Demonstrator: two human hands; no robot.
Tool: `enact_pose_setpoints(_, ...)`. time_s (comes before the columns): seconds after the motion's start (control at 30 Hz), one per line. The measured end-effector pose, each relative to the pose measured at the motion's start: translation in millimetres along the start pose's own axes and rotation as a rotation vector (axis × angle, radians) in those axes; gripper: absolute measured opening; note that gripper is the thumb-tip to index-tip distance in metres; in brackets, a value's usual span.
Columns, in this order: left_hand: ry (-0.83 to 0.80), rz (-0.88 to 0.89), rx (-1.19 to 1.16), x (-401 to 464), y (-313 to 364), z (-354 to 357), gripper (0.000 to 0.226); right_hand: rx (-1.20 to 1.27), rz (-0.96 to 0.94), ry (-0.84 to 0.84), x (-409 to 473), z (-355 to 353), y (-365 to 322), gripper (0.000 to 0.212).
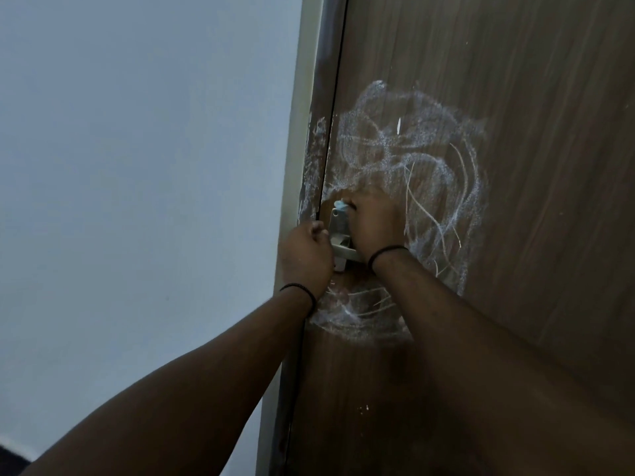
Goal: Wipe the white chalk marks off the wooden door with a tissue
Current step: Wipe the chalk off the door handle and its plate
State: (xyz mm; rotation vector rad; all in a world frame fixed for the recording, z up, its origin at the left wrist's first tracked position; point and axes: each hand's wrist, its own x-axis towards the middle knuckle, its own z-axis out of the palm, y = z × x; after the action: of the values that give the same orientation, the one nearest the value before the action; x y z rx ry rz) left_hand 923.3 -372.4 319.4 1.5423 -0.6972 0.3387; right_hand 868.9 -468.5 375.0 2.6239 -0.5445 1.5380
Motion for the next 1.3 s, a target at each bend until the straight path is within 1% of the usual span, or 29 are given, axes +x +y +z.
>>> enact_pose_setpoints(0.13,-0.099,-0.001,-0.002,-1,-3,4,0.022,-0.216,-0.222,-0.132,8,19,-11,0.017)
enact_pose_setpoints(0.23,-0.119,0.028,0.037,-5,-8,5,0.024,-0.290,-0.364,-0.220,16,22,-17,0.017)
enact_pose_setpoints(0.27,-0.122,0.048,0.044,-5,-8,4,0.024,-0.285,-0.366,-0.229,16,21,-14,0.017)
enact_pose_setpoints(0.3,-0.127,0.071,0.041,-5,-8,3,0.025,-0.245,-0.331,-0.202,14,18,-10,0.017)
enact_pose_setpoints(0.37,-0.141,0.102,0.013,-1,-10,0,0.027,-0.143,-0.226,-0.063,10,13,0,0.018)
enact_pose_setpoints(0.4,-0.146,0.112,0.003,0,-11,0,0.028,-0.139,-0.188,-0.015,7,11,4,0.018)
enact_pose_setpoints(0.43,-0.144,0.119,0.001,1,-12,0,0.028,-0.163,-0.177,-0.011,6,10,5,0.019)
enact_pose_setpoints(0.47,-0.141,0.128,0.006,1,-13,0,0.027,-0.188,-0.197,-0.039,7,12,3,0.020)
enact_pose_setpoints(0.57,-0.131,0.144,0.017,0,-19,6,0.023,-0.216,-0.308,-0.214,18,18,-12,0.020)
enact_pose_setpoints(0.6,-0.130,0.140,0.020,0,-21,7,0.023,-0.220,-0.317,-0.239,22,18,-15,0.019)
enact_pose_setpoints(0.63,-0.131,0.139,0.017,0,-22,7,0.022,-0.210,-0.302,-0.235,23,17,-16,0.019)
enact_pose_setpoints(0.7,-0.144,0.145,-0.022,0,-23,4,0.021,-0.149,-0.218,-0.173,23,13,-10,0.020)
enact_pose_setpoints(0.77,-0.158,0.127,-0.078,0,-24,1,0.021,-0.065,-0.088,-0.086,15,3,2,0.018)
enact_pose_setpoints(0.83,-0.161,0.081,-0.119,-1,-26,2,0.019,0.049,0.093,-0.039,8,-5,11,0.016)
enact_pose_setpoints(0.9,-0.161,0.039,-0.138,-3,-28,3,0.019,0.112,0.249,-0.072,4,-10,17,0.019)
enact_pose_setpoints(0.97,-0.160,0.002,-0.162,-5,-27,4,0.020,0.112,0.338,-0.203,-1,-11,20,0.020)
enact_pose_setpoints(1.0,-0.162,-0.013,-0.173,-6,-28,4,0.020,0.113,0.366,-0.258,-4,-10,20,0.018)
enact_pose_setpoints(1.03,-0.164,-0.023,-0.181,-6,-28,4,0.020,0.122,0.380,-0.272,-7,-9,18,0.016)
enact_pose_setpoints(1.07,-0.168,-0.031,-0.185,-6,-27,3,0.020,0.144,0.385,-0.236,-8,-9,17,0.017)
enact_pose_setpoints(1.17,-0.179,-0.044,-0.180,-4,-28,3,0.020,0.247,0.380,0.000,-10,-7,11,0.017)
enact_pose_setpoints(1.2,-0.182,-0.053,-0.180,-3,-28,3,0.020,0.245,0.380,0.012,-11,-5,10,0.015)
enact_pose_setpoints(1.23,-0.185,-0.065,-0.184,-3,-27,3,0.021,0.215,0.384,-0.028,-12,-2,10,0.014)
enact_pose_setpoints(1.3,-0.179,-0.085,-0.191,-4,-28,5,0.021,0.141,0.407,-0.207,-14,3,12,0.012)
